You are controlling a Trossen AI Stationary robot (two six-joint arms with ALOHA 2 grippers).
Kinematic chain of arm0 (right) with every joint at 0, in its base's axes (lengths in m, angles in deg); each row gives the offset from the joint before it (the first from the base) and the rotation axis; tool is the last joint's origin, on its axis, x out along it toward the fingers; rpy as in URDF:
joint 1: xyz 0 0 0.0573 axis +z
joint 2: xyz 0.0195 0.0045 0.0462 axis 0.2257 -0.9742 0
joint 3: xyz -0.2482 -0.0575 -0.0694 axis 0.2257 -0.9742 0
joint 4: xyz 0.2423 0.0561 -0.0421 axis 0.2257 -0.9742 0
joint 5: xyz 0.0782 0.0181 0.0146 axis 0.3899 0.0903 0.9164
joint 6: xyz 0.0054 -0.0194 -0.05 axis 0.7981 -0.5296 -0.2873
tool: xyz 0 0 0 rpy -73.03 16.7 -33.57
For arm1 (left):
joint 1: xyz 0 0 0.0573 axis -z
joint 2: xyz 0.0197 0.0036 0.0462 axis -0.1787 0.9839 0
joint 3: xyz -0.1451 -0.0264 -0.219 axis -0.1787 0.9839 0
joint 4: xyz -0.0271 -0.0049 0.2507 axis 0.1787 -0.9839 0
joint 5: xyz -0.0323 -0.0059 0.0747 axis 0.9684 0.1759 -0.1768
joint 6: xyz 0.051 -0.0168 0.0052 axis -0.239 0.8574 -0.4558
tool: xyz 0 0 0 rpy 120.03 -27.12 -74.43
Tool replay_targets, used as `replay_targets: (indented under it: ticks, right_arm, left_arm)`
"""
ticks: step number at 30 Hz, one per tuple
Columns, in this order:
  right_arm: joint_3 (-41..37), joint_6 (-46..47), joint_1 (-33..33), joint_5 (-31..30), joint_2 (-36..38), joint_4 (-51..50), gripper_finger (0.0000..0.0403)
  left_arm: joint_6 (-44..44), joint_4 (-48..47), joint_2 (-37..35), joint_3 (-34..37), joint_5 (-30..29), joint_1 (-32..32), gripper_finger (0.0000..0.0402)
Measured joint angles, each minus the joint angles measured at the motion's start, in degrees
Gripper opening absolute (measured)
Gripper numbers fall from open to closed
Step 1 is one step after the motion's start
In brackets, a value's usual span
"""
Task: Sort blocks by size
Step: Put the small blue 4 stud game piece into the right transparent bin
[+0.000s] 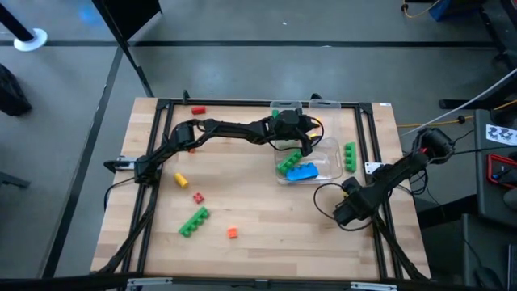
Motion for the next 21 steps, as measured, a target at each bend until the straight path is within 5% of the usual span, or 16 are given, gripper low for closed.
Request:
replay_targets:
  ticks: [6,16,21]
  right_arm:
    - [-1.2,-0.17,0.0,0.02,-0.19,4.07,0.0251]
    - [-1.13,-0.17,0.0,0.07,-0.26,5.19,0.0139]
    - [-1.09,-0.2,0.0,0.09,-0.22,5.43,0.0133]
  left_arm:
    - [0.02,0.0,0.0,0.0,0.0,0.0,0.0195]
    - [0.02,0.19,0.0,0.0,-0.02,0.0,0.0195]
    - [0.04,0.17,0.0,0.01,-0.02,0.0,0.0195]
